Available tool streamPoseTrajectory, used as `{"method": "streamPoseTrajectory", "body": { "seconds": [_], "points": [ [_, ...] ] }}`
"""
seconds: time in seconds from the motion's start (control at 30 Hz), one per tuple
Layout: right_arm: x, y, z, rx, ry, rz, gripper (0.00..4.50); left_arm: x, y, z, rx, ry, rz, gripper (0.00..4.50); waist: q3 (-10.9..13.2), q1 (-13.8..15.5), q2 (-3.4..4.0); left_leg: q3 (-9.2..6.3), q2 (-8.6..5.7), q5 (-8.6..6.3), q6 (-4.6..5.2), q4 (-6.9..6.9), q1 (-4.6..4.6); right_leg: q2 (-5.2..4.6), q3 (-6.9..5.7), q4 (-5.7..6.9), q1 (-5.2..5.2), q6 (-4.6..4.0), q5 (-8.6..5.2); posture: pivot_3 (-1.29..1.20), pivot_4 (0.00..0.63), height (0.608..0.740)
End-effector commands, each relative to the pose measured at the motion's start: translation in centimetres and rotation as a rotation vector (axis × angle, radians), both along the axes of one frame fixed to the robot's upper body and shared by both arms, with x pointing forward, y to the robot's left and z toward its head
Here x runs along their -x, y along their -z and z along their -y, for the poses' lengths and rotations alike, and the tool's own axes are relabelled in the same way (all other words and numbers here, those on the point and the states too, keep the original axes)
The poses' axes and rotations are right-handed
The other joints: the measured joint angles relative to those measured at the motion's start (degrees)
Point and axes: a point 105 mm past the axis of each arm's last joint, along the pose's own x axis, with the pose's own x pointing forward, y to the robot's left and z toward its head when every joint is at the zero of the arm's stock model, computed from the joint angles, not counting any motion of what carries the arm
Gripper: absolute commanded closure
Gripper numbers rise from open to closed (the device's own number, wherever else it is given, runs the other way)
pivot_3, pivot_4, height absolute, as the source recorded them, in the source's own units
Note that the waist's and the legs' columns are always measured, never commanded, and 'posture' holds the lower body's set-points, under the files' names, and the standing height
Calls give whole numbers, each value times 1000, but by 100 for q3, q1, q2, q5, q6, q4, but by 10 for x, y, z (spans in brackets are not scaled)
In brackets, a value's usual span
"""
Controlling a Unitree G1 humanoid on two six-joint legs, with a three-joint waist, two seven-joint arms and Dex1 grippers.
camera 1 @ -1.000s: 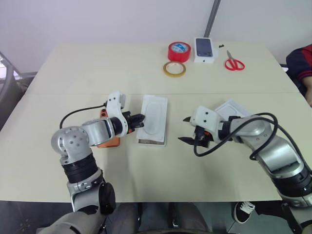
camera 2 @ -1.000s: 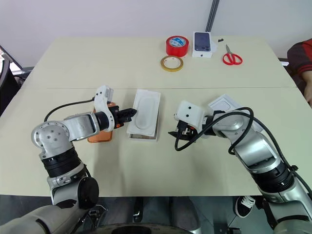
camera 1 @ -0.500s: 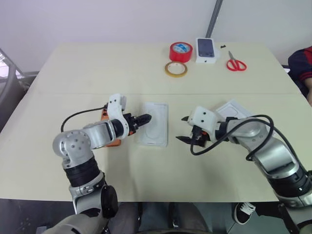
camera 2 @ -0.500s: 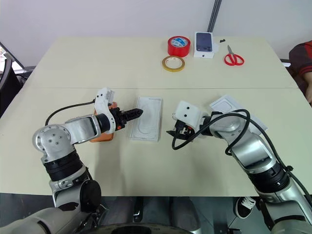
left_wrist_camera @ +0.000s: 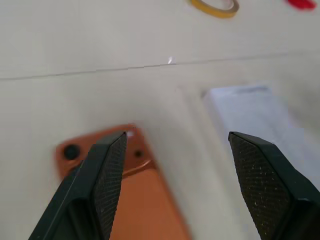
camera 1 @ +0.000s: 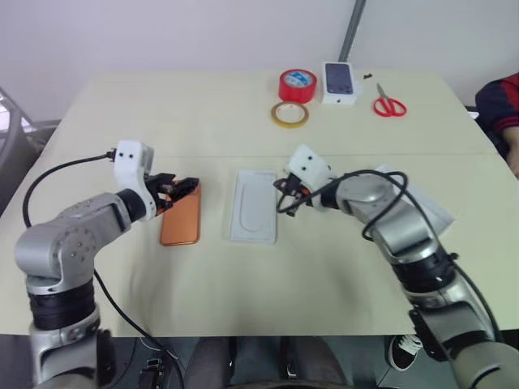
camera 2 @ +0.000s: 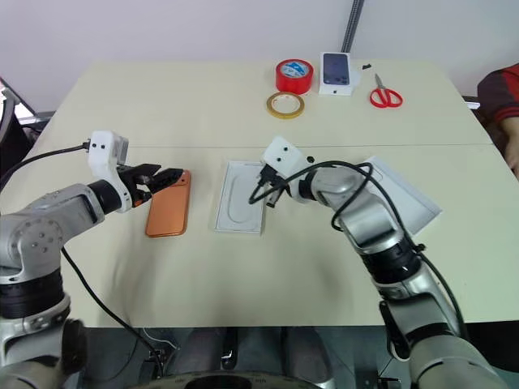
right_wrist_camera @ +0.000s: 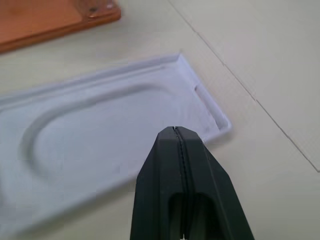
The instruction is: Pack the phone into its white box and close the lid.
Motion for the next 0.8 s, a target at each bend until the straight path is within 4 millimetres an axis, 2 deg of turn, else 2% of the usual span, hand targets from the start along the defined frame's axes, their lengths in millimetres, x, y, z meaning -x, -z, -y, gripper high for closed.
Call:
{"method": "streamPoseTrajectory", "body": {
  "seconds": [0.03,0.1,0.2,0.3,0.47,0.6,0.7,0.8],
  "points": [
    [-8,-3,-14,9,17,32,4474,6,-5,0,-66,88,98,1110,0,41,0,0,-2,0,1,0,-1,-3,0,-1,0,0,0,0,150,740],
    [-10,4,-25,23,8,27,4474,11,2,-5,-89,110,93,1110,0,26,0,0,-4,-2,3,1,-3,-8,-1,-3,-1,0,0,0,150,740],
    [-16,12,-31,47,19,22,4474,17,6,-7,-99,141,101,1110,0,7,0,0,-3,-3,6,-3,-3,-8,-1,0,-6,-1,0,0,150,740],
    [-22,28,-28,122,47,4,4474,23,8,-8,-85,160,109,1110,0,-15,0,1,-2,-12,22,-7,-3,-8,-1,1,-8,-1,0,0,150,740],
    [-12,42,-26,174,-8,-39,4474,27,11,-11,-91,145,105,1110,0,-20,1,2,0,-24,44,-8,-3,-8,0,3,-10,0,0,0,150,740],
    [-4,22,-35,124,-79,24,4474,23,16,-30,-69,27,61,1110,0,-20,1,2,0,-26,46,-9,-3,-8,0,3,-10,-1,0,0,150,740],
    [13,3,-54,47,-183,49,4474,17,18,-58,13,-149,-6,1110,0,-25,1,1,0,-26,47,-10,-4,-7,0,6,-12,0,0,0,150,740],
    [27,-3,-71,18,-250,54,4500,18,27,-73,51,-247,-88,218,-1,-48,0,1,3,-26,47,-12,-3,-4,0,9,-16,0,0,0,150,740]
  ]
}}
